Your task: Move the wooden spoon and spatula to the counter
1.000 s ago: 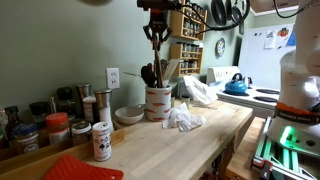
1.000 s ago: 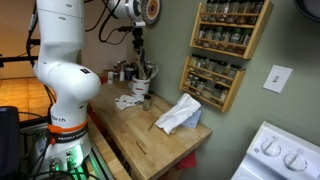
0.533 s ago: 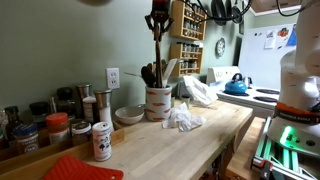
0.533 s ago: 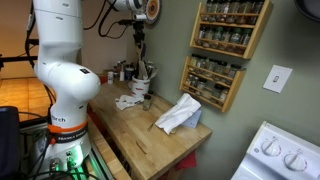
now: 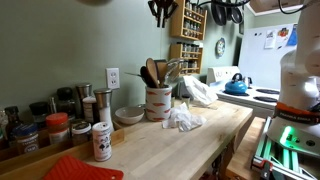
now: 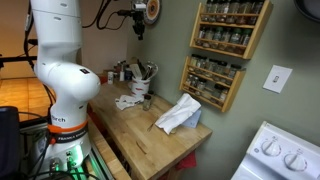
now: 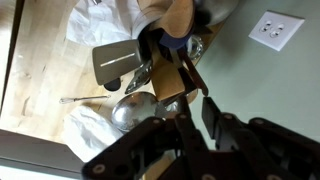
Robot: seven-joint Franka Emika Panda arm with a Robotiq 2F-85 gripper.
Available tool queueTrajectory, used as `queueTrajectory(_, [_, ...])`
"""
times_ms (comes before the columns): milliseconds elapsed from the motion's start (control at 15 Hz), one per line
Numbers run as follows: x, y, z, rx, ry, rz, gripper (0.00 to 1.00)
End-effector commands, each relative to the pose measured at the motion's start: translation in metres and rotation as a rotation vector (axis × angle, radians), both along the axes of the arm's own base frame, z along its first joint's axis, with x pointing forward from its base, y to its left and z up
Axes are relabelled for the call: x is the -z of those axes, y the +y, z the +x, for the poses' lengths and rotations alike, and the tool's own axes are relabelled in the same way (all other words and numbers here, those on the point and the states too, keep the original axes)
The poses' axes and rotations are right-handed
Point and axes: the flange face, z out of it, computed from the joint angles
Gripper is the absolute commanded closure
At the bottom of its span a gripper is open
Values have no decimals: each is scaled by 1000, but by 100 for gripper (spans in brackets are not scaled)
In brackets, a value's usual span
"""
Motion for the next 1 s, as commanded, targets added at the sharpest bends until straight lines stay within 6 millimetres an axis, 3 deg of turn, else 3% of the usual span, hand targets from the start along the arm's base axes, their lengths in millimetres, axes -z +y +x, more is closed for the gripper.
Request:
queueTrajectory(0, [-6, -4, -1, 14, 25, -17, 94])
queueTrajectory(67, [-2, -3, 1, 21, 25, -16, 53])
queueTrajectory(133, [7, 2, 3, 33, 34, -3, 52])
queueTrajectory(600, [85, 28, 27, 390, 86, 32, 1])
queueTrajectory(933, [119, 36, 38, 527, 102, 106, 0])
